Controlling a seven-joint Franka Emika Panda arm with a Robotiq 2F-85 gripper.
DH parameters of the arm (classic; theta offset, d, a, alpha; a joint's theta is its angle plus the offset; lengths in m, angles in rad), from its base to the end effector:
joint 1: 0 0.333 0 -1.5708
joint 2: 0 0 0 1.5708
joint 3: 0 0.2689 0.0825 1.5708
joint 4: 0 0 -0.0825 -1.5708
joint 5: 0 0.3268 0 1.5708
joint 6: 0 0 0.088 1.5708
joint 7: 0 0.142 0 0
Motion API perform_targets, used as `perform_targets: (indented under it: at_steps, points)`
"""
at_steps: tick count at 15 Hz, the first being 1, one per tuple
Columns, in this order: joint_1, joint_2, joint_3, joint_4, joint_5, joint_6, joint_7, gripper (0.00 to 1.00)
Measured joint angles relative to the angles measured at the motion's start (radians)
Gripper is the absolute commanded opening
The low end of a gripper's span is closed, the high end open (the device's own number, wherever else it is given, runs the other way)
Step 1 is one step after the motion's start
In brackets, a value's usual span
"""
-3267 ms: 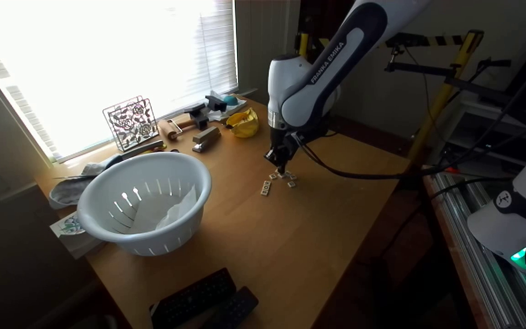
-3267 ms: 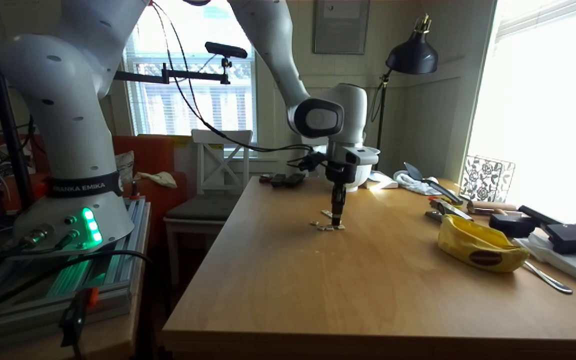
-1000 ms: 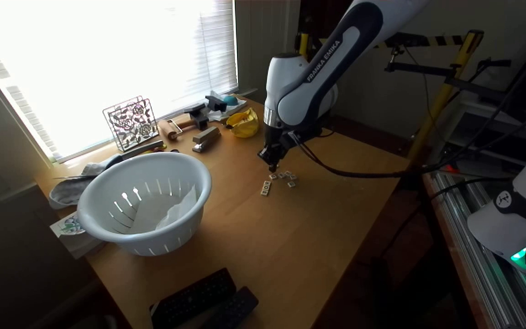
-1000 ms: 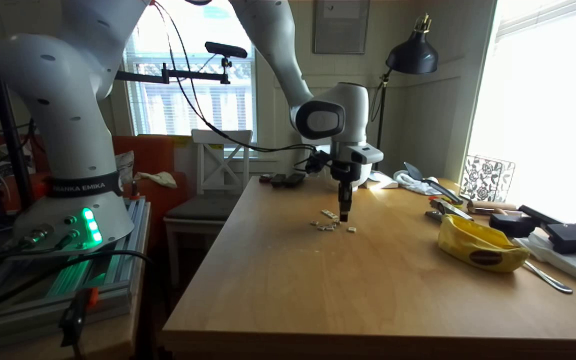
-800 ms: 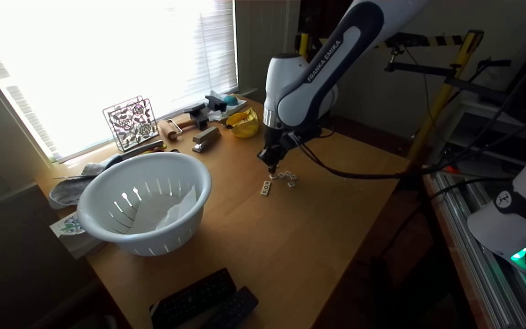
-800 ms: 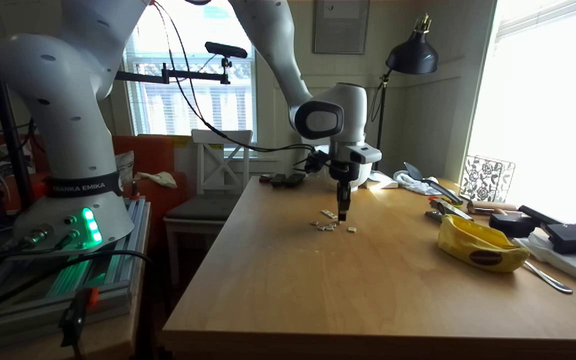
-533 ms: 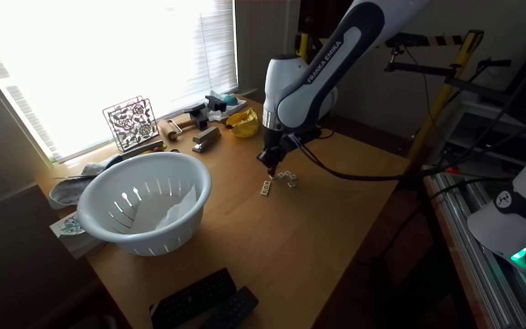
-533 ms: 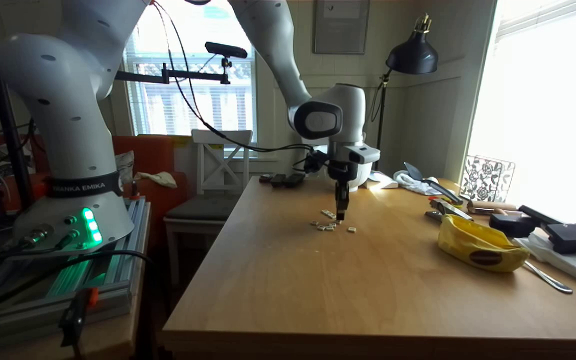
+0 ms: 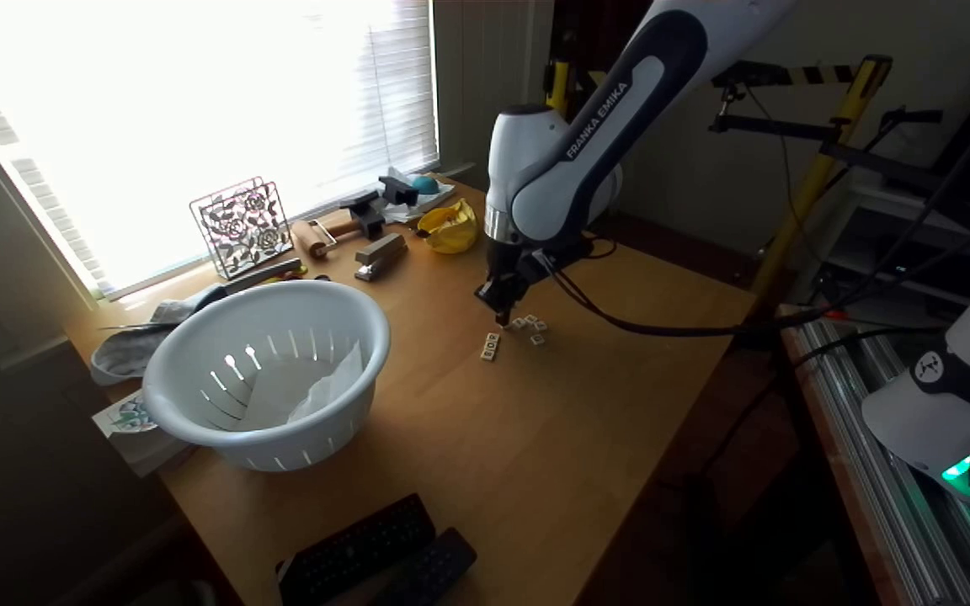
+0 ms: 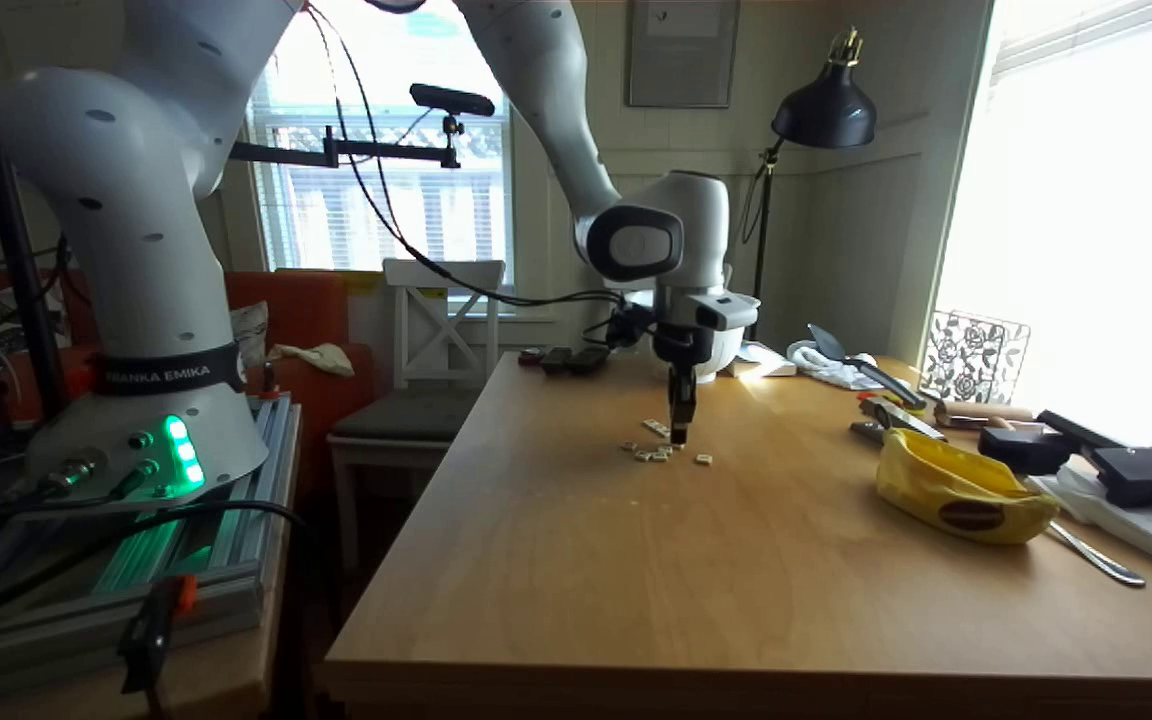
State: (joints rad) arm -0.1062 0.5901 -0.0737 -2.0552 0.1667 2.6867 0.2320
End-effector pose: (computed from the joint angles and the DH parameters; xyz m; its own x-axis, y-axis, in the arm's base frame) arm 0.5308 -0.1012 0.1250 0.8534 -0.5203 0.0327 -0.5187 -0.8537 -0.0475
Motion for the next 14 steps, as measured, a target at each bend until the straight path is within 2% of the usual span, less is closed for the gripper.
perform_targets:
  at_steps: [9, 14]
  points:
    - [0.017, 0.019, -0.085, 0.024, 0.0, 0.0, 0.081, 0.0]
    - [0.015, 0.021, -0.091, 0.027, 0.0, -0.001, 0.087, 0.0]
